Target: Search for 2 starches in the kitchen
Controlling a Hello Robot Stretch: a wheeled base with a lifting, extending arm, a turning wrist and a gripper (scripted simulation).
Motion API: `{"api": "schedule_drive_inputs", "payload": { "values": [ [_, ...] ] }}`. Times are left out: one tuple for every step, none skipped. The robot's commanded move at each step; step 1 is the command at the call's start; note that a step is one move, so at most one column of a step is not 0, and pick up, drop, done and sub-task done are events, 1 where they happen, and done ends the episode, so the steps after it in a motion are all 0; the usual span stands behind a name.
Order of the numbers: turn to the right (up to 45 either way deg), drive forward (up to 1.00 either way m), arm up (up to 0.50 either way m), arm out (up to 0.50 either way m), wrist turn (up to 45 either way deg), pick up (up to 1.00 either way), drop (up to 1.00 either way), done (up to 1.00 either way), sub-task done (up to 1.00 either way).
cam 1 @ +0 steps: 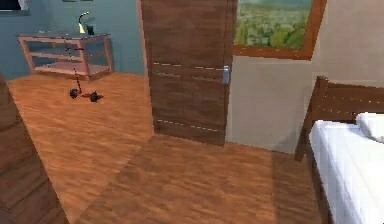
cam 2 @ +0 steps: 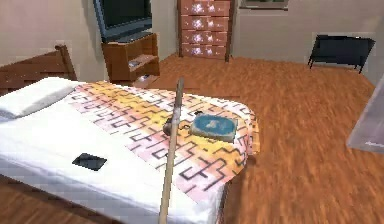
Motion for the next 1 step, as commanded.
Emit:
{"api": "schedule_drive_inputs", "payload": {
  "values": [
    [18.0,0.00,0.00,0.00,0.0,0.00,0.00,0.00,0.00]
  ]
}}
